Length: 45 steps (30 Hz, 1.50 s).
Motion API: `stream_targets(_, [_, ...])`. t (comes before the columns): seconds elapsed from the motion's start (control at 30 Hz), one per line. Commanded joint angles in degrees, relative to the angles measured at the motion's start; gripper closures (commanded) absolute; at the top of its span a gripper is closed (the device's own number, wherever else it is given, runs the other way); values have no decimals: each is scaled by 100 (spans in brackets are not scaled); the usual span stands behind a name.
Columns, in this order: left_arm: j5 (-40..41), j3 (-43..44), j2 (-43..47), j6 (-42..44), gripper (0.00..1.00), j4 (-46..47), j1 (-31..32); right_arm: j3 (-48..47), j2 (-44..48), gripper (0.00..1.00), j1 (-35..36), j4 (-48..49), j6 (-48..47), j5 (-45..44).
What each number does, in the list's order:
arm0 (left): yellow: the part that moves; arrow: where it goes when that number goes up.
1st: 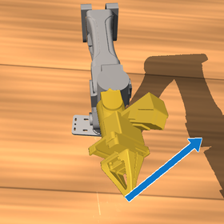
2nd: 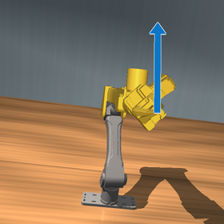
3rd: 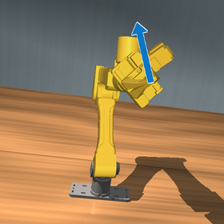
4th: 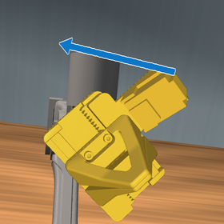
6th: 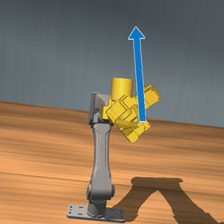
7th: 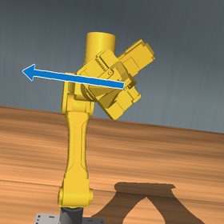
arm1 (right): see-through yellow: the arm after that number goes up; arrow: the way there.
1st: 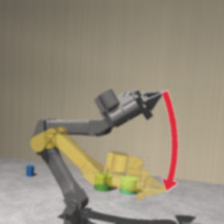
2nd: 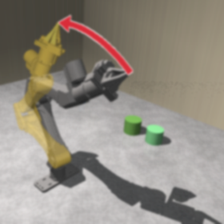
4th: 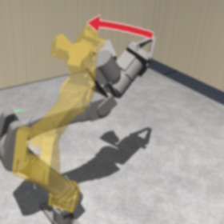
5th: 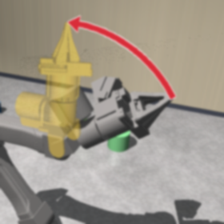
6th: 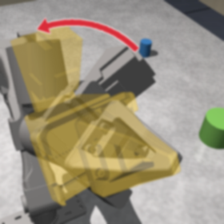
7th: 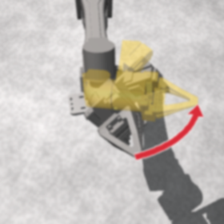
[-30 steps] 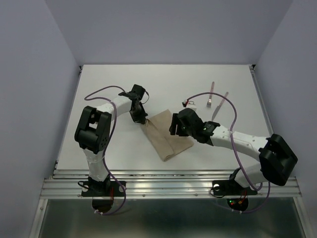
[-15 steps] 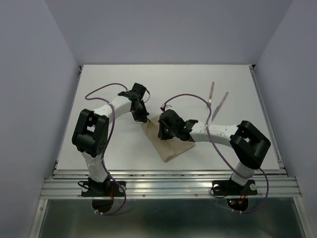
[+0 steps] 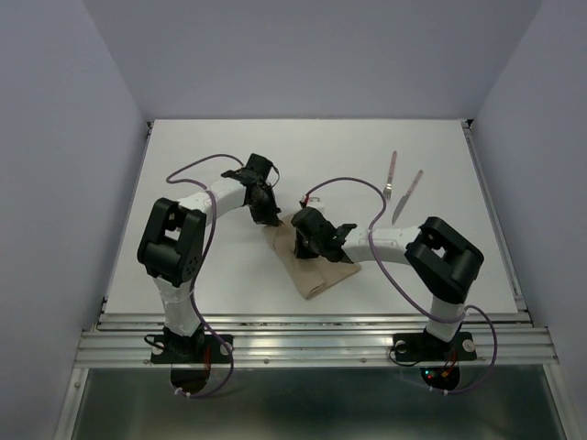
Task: Fold the napkin into a case and place the utensils inside
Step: Smooth out the 2/3-rectangle-folded napkin at the center of the board.
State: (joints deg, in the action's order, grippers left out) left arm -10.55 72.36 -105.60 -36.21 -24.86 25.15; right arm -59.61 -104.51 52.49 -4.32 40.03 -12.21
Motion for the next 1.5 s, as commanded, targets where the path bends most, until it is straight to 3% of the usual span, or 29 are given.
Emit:
stream_targets(0.0, [-307,-37,-197,158,100,218,43,204,53,98,-37,317,286,-221])
stream_targets(0.37, [-397,32,-567,149,100,317,87,582,141,97,-37,590,629,-396])
stream_targets(0.6, [281,200,706,131,100,-62,131,749,580,96,-37,581,690,-476])
stream_targets(0.9, [70,-317,954,184,100,-116,131,635,440,96,-37,590,690,-370])
stream_targets(1.47, [-246,-872,119,298,100,456,184,591,431,96,-37,590,568,-230])
